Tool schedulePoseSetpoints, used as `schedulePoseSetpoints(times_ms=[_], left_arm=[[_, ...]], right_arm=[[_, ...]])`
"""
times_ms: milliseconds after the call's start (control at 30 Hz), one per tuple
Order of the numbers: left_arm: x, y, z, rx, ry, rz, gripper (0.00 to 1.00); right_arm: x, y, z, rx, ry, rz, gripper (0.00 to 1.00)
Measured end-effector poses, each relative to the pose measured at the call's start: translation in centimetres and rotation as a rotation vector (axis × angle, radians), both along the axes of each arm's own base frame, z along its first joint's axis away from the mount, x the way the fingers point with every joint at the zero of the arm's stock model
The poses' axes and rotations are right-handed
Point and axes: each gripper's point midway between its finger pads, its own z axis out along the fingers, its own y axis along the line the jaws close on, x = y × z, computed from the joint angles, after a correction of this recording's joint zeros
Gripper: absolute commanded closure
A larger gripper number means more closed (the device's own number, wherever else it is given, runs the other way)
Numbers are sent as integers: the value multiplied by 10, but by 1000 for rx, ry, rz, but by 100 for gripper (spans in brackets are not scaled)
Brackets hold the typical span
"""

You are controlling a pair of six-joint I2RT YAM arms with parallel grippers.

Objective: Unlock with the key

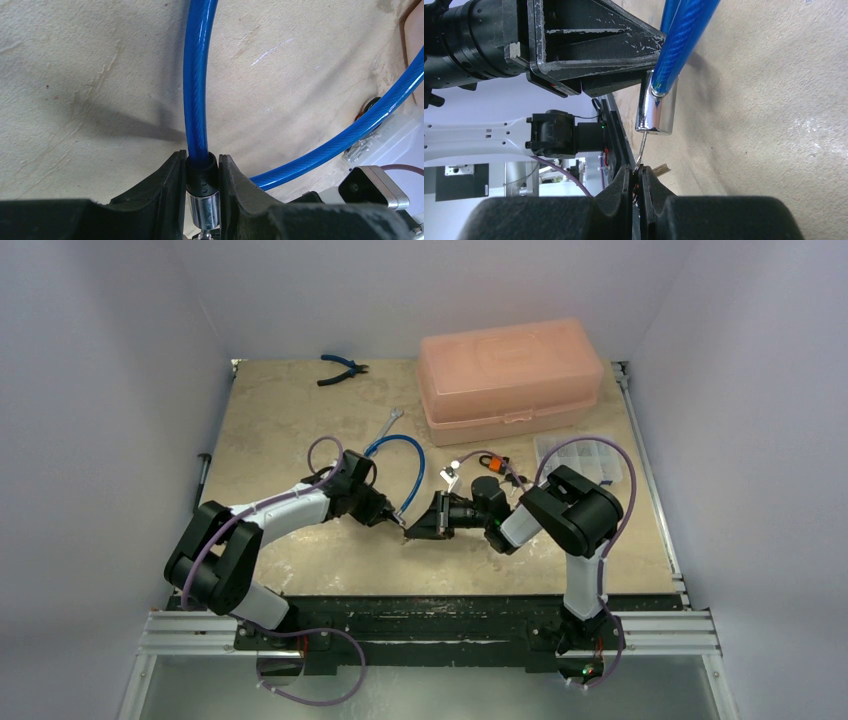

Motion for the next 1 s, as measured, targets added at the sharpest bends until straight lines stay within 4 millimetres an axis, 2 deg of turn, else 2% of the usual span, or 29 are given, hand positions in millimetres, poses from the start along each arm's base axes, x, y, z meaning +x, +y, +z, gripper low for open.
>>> schedulePoseSetpoints(times_ms=[533, 733, 1000], left_arm=[[1, -2, 2, -9, -7, -15, 100], [2, -1, 10, -20, -30, -11, 100], [1, -3, 11, -40, -40, -17, 100]], right_arm=[[3, -2, 1, -115, -146, 77, 100], [3, 0, 8, -33, -108, 62, 100], [0, -3, 7, 105, 14, 32, 100]])
